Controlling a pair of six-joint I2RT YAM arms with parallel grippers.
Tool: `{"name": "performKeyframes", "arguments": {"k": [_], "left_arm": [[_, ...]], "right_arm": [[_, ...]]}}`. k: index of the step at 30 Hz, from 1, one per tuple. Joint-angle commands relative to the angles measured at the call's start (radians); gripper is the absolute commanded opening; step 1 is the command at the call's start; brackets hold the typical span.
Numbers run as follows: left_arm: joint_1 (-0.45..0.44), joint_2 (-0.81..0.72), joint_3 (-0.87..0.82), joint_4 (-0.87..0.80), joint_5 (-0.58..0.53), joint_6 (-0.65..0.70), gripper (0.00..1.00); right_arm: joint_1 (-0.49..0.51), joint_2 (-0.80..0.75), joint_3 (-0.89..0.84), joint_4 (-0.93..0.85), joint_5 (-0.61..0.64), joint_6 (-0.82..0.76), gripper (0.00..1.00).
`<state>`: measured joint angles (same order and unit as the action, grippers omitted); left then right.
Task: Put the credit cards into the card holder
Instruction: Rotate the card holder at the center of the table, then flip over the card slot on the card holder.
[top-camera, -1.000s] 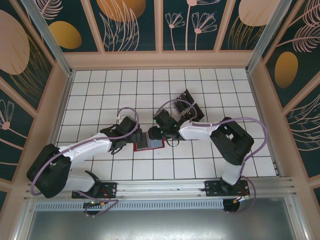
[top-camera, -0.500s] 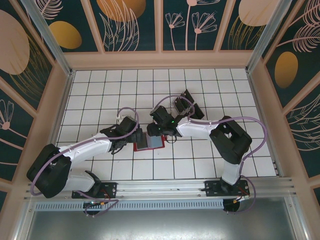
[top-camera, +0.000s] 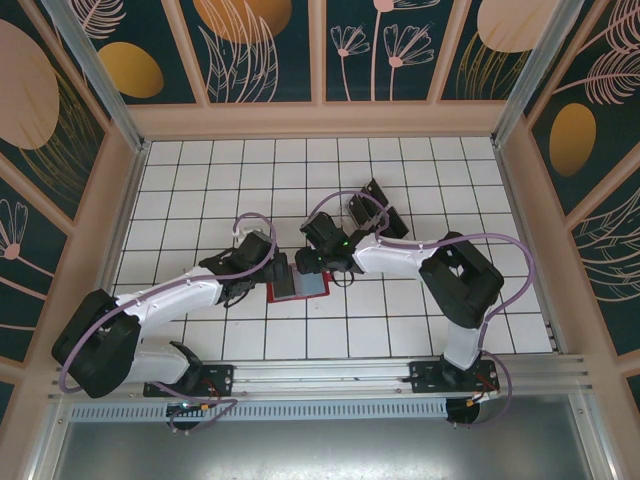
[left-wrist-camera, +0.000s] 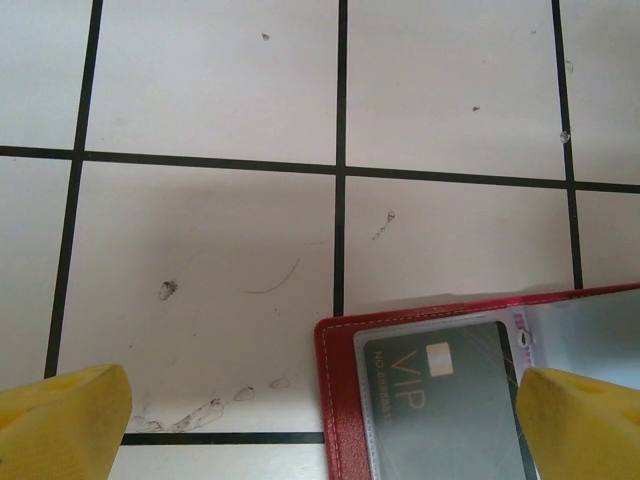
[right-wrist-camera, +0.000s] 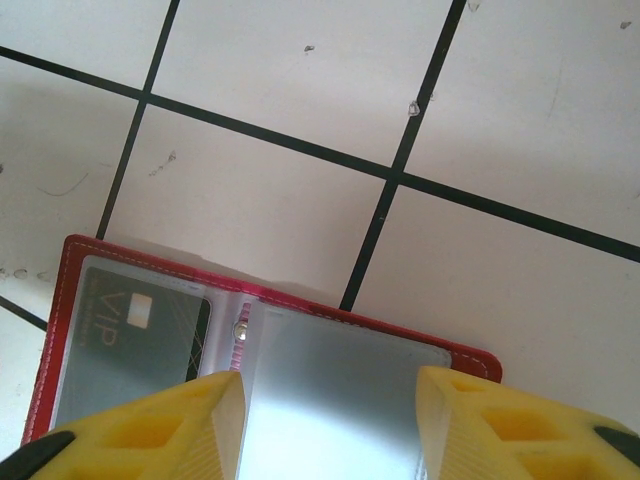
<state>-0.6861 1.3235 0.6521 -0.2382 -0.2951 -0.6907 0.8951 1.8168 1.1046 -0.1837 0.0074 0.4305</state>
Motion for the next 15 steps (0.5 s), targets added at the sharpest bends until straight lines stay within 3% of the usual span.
{"name": "performKeyframes", "arguments": {"k": [1, 15], "left_arm": [[0.003, -0.006, -0.003, 0.011, 0.004, -0.021, 0.98], [0.003, -0.013, -0.006, 0.016, 0.010, -0.025, 0.98]], "right_arm": [[-0.007, 0.004, 0.004, -0.008, 0.012, -0.026, 0.49], [-0.005, 0.041, -0.006, 0.006, -0.023, -0.029, 0.49]]}}
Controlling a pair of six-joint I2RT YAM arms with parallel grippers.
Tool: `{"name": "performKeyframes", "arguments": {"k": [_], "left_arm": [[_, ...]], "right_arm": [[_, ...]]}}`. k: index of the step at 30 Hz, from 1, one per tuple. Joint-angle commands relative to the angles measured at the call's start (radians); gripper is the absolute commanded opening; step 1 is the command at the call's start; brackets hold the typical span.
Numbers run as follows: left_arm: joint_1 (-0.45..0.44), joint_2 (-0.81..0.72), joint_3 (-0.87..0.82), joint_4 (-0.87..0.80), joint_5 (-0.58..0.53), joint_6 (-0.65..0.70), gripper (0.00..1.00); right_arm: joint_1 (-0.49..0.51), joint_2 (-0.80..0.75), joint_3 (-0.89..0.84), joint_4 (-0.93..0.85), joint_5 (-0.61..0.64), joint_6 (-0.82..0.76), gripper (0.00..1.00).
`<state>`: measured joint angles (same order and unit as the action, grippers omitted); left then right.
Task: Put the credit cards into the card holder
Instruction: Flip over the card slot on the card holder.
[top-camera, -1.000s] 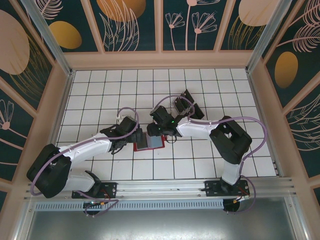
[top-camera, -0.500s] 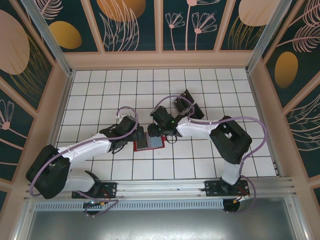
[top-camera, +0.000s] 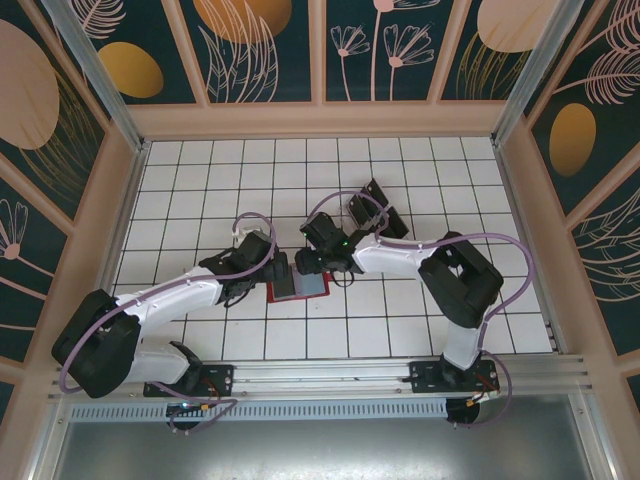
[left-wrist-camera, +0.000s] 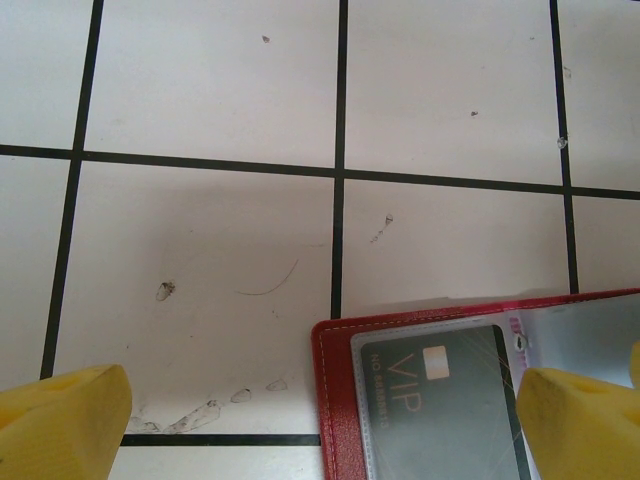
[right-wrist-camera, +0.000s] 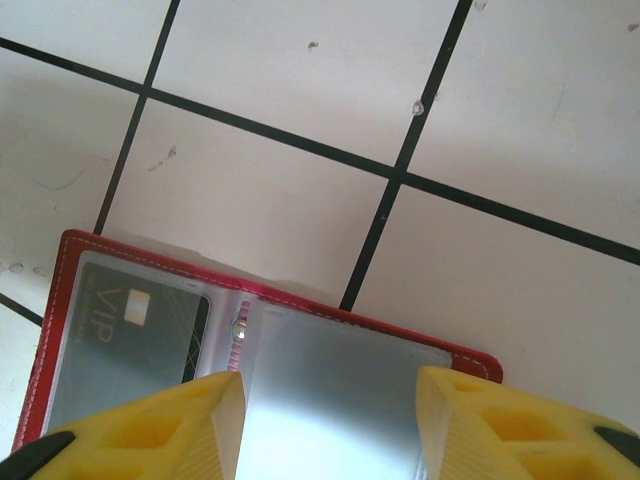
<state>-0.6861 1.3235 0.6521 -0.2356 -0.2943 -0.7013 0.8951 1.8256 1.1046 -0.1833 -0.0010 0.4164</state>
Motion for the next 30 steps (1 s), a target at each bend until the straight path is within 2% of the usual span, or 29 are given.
{"name": "performKeyframes", "arguments": {"k": [1, 8, 18, 30], "left_arm": [[0.004, -0.013, -0.007, 0.013, 0.011, -0.013, 0.99], [0.003, -0.022, -0.013, 0.014, 0.008, -0.007, 0.98], [0.003, -0.071, -0.039, 0.016, 0.036, 0.011, 0.98], [-0.013, -0.137, -0.134, 0.085, 0.110, -0.014, 0.98]], "right_arm": [[-0.004, 0.036, -0.006, 0.010, -0.017, -0.012, 0.49], [0.004, 0.076, -0.004, 0.024, -0.056, 0.018, 0.48], [0.006, 0.077, -0.047, 0.135, -0.161, 0.166, 0.48], [0.009, 0.042, -0.104, 0.216, -0.161, 0.295, 0.48]]}}
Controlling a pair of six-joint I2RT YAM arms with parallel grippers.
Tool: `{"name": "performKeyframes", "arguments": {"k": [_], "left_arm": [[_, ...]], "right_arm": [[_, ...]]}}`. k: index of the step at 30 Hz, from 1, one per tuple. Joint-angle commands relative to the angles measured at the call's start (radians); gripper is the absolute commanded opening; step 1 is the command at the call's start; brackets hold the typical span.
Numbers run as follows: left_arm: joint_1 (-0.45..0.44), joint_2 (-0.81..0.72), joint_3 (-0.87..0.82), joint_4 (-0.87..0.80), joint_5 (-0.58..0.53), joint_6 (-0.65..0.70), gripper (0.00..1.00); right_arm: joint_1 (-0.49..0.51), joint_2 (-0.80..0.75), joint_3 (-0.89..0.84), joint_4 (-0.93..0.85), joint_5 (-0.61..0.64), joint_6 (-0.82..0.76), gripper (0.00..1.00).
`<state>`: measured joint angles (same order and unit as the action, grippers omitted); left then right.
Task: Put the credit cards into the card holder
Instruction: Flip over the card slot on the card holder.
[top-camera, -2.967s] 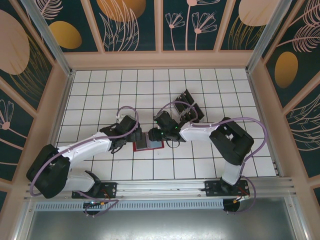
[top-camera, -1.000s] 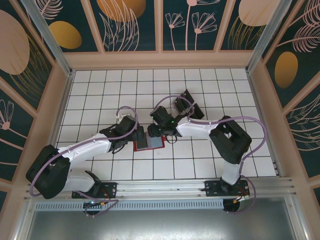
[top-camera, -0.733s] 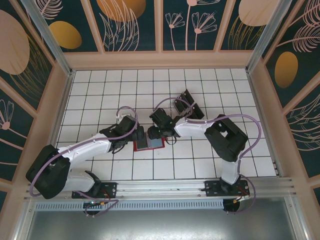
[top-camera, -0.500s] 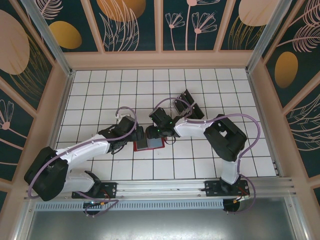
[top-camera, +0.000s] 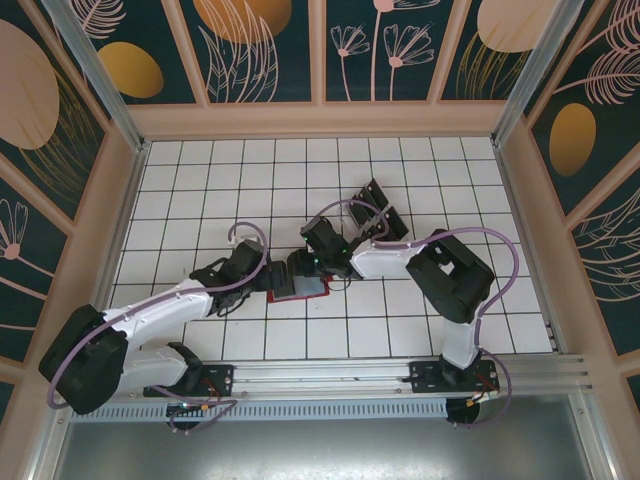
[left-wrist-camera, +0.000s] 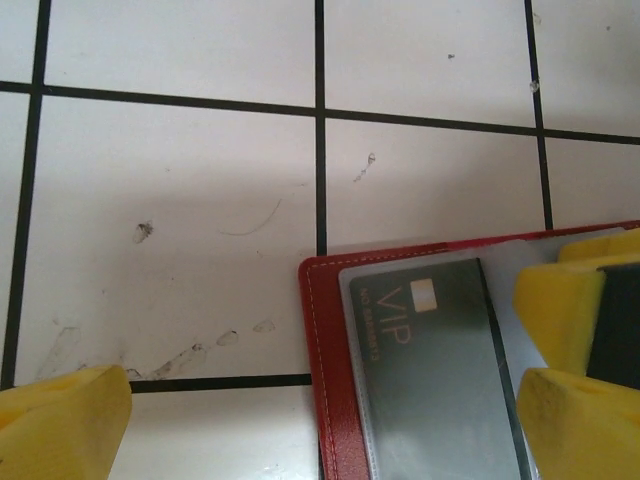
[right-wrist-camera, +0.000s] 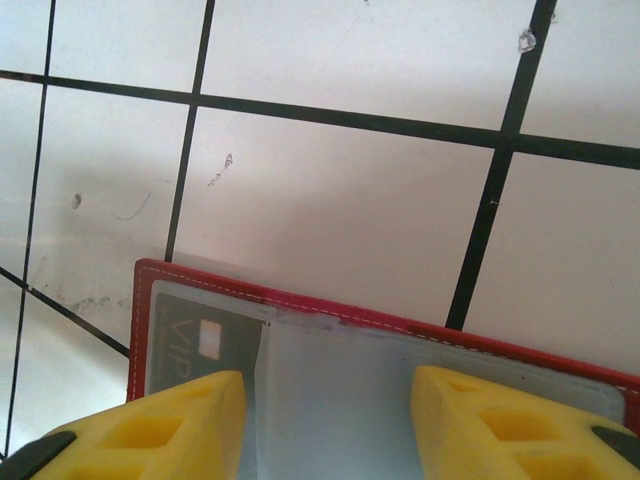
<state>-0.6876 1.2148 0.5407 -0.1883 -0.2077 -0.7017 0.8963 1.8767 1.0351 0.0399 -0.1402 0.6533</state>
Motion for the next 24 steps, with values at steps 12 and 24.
{"name": "performKeyframes", "arguments": {"k": [12, 24], "left_arm": [[-0.143, -0.068, -0.082, 0.104, 0.003, -0.056, 0.98], [-0.174, 0.024, -0.024, 0.150, -0.002, -0.024, 0.98]], "right_arm": [[0.007, -0.030, -0.056, 0.014, -0.019, 0.109, 0.48], [0.009, -0.026, -0.050, 0.022, -0.032, 0.119, 0.48]]}}
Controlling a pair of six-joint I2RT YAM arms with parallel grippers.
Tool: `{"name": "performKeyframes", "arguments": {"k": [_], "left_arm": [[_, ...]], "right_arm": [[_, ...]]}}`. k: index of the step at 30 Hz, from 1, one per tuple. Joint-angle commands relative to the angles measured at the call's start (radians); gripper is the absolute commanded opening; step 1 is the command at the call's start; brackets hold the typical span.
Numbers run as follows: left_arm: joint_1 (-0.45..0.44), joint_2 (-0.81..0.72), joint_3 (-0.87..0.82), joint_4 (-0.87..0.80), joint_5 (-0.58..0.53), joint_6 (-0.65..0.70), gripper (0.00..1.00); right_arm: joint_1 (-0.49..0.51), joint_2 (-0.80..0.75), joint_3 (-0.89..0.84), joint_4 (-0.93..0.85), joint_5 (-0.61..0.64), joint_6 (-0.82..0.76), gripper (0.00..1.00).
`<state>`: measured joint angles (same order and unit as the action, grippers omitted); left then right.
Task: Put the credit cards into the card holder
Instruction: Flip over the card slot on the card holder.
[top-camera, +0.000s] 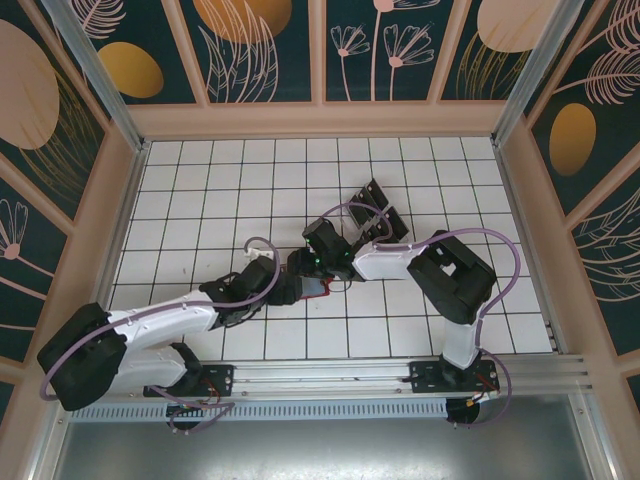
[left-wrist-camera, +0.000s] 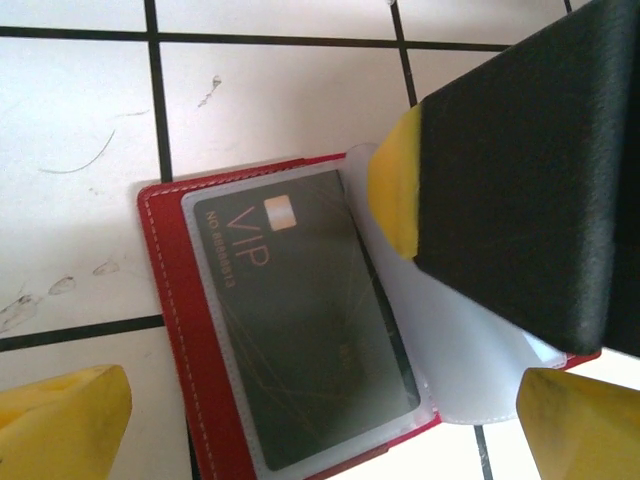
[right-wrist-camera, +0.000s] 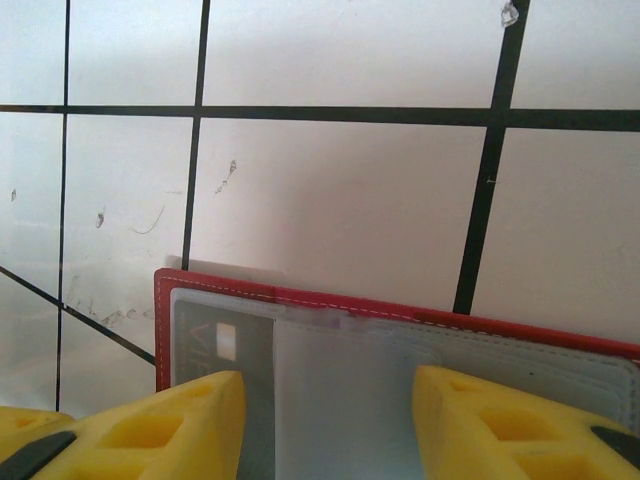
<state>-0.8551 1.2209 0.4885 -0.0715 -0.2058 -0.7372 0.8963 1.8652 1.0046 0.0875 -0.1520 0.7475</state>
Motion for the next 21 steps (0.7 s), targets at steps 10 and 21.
{"name": "performKeyframes", "arguments": {"k": [10, 21], "left_arm": [[-0.007, 0.090, 0.056, 0.055, -0.023, 0.020, 0.99], [-0.008, 0.142, 0.022, 0.018, -0.098, -0.008, 0.98]], "right_arm": [[0.010, -0.018, -0.027, -0.012, -0.030, 0.024, 0.48], [0.007, -0.032, -0.032, 0.007, -0.044, 0.024, 0.48]]}}
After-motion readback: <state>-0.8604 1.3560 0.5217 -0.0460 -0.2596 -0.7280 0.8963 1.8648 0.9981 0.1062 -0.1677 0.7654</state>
